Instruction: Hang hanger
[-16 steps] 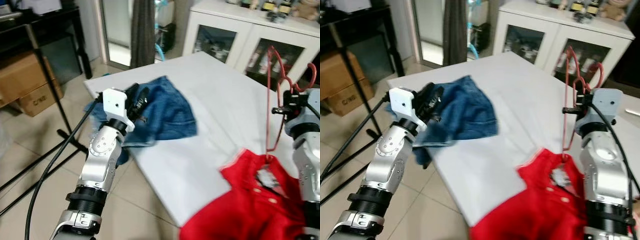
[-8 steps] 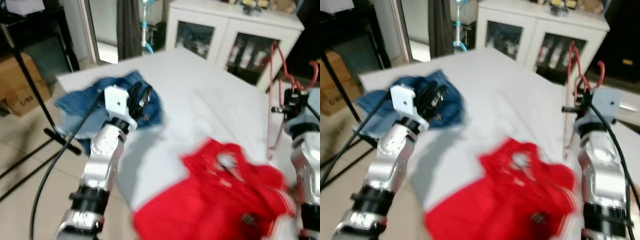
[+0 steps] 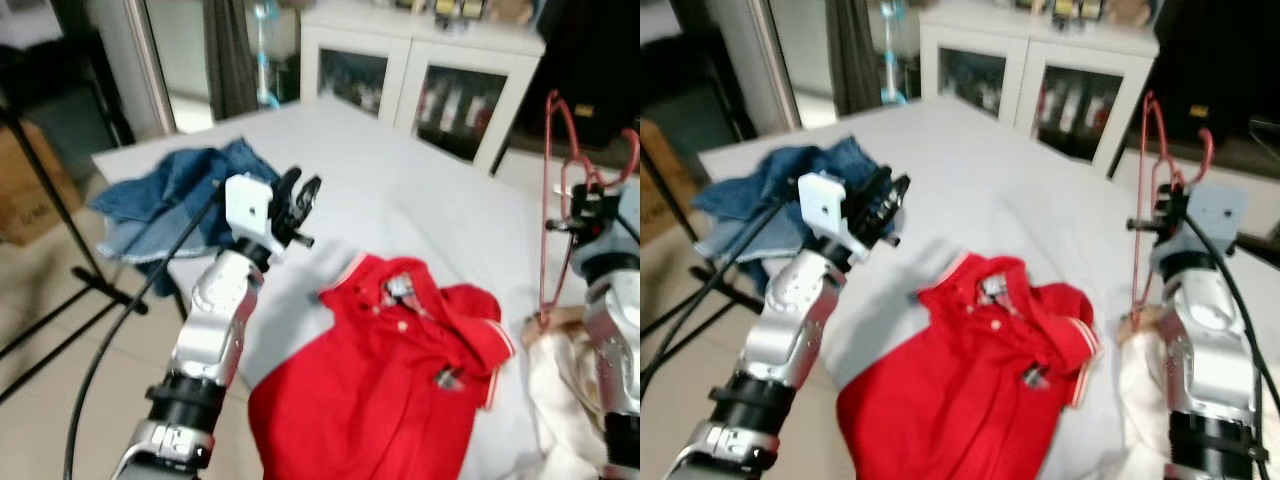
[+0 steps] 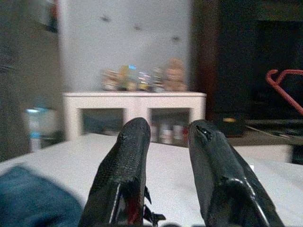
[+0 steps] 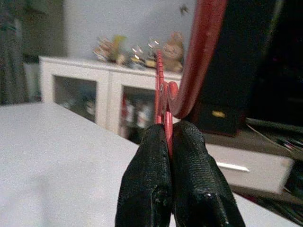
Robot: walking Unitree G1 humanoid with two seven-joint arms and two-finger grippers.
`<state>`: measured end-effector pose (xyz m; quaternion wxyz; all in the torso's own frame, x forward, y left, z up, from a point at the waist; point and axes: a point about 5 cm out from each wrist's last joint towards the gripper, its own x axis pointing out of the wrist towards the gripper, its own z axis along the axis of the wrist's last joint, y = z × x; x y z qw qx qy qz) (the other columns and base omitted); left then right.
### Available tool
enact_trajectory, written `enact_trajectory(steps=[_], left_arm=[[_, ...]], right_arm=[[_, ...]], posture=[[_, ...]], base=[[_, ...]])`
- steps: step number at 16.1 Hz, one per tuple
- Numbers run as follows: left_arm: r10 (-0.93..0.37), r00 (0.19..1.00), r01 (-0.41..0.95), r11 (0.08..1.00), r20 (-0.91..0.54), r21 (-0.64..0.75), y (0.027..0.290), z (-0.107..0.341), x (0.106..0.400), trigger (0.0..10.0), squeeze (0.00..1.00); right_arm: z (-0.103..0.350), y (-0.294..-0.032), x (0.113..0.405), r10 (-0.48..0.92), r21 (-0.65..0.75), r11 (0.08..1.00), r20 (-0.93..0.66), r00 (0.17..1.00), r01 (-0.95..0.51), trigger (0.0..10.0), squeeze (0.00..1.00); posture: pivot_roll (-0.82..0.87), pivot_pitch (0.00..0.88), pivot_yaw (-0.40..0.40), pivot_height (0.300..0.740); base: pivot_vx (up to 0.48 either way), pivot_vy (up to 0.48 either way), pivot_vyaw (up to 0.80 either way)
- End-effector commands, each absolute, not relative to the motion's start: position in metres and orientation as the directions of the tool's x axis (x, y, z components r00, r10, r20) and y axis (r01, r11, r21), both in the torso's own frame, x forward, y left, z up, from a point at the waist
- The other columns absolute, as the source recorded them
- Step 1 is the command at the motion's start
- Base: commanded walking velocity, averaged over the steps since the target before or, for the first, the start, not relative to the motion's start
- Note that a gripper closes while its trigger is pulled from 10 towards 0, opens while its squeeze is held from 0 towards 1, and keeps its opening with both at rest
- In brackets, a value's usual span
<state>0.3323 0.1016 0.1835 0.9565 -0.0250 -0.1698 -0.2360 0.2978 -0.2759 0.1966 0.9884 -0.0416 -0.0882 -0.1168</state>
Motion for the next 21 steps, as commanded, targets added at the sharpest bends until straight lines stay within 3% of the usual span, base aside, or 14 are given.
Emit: enact_trajectory(steps=[1,12,14,18,21], left_arm=[[-0.452,0.827,0.466,0.884,0.334,0.042,0.1000,0.1842,0.3321,10.0,0.00],[-0.453,0.827,0.468,0.883,0.334,0.041,0.1001,0.1843,0.3320,10.0,0.00],[-0.469,0.812,0.459,0.881,0.346,0.118,0.0987,0.1902,0.3331,10.0,0.00],[-0.470,0.811,0.457,0.881,0.349,0.126,0.0981,0.1910,0.3338,10.0,0.00],[-0.471,0.809,0.462,0.879,0.353,0.114,0.0976,0.1912,0.3340,10.0,0.00]], right_arm=[[0.2010,-0.2717,0.2982,-0.207,-0.061,0.973,0.207,0.956,0.224,10.0,0.00],[0.2012,-0.2717,0.2981,-0.207,-0.063,0.973,0.207,0.956,0.224,10.0,0.00],[0.2010,-0.2684,0.2997,-0.196,-0.061,0.976,0.181,0.964,0.210,10.0,0.00],[0.2017,-0.2682,0.3003,-0.191,-0.064,0.977,0.179,0.965,0.205,10.0,0.00],[0.2027,-0.2680,0.3004,-0.191,-0.063,0.977,0.178,0.965,0.205,10.0,0.00]], posture=[[0.01,0.054,-0.020,0.740],[0.01,0.054,-0.020,0.740],[0.01,0.052,-0.014,0.740],[0.01,0.050,-0.016,0.740],[0.01,0.049,-0.015,0.740]], base=[[0.000,0.000,0.00],[0.000,0.000,0.00],[0.000,0.000,-0.80],[0.000,-0.457,-0.80],[0.000,0.000,-0.80]])
